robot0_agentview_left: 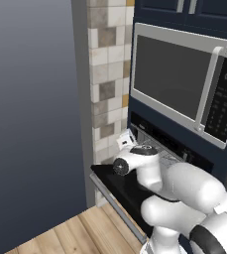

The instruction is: Place the fish on the rack of the oven, and slide the rack back inside. Close the oven door.

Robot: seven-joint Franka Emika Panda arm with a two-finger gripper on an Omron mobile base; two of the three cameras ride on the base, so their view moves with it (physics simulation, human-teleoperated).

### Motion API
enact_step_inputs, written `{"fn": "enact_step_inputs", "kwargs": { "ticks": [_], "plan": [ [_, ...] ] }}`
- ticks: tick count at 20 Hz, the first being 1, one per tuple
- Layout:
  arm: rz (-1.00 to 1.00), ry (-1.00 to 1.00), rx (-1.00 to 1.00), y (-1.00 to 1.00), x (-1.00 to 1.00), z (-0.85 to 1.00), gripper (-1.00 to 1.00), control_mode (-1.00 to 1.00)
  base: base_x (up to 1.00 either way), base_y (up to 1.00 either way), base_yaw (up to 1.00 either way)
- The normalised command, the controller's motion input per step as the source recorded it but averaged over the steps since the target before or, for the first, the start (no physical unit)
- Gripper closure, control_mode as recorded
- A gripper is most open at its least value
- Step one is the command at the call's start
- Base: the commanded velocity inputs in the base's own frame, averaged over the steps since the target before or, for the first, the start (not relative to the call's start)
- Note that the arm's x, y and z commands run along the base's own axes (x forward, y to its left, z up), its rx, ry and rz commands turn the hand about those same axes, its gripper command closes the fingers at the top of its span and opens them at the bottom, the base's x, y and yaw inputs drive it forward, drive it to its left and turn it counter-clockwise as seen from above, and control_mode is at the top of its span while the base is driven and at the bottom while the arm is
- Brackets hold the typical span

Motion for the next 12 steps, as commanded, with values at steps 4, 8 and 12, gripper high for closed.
{"fn": "enact_step_inputs", "kwargs": {
  "ticks": [4, 8, 12],
  "plan": [
    [0.00, 0.00, -0.01, 0.69, -0.57, 0.54, -1.00, -1.00, 0.00, 0.00, 0.00],
    [0.00, -0.02, -0.09, 0.87, -0.53, 0.06, -1.00, -1.00, 0.00, 0.00, 0.00],
    [0.00, -0.01, -0.11, 0.91, -0.40, 0.00, -1.00, -1.00, 0.00, 0.00, 0.00]
  ]
}}
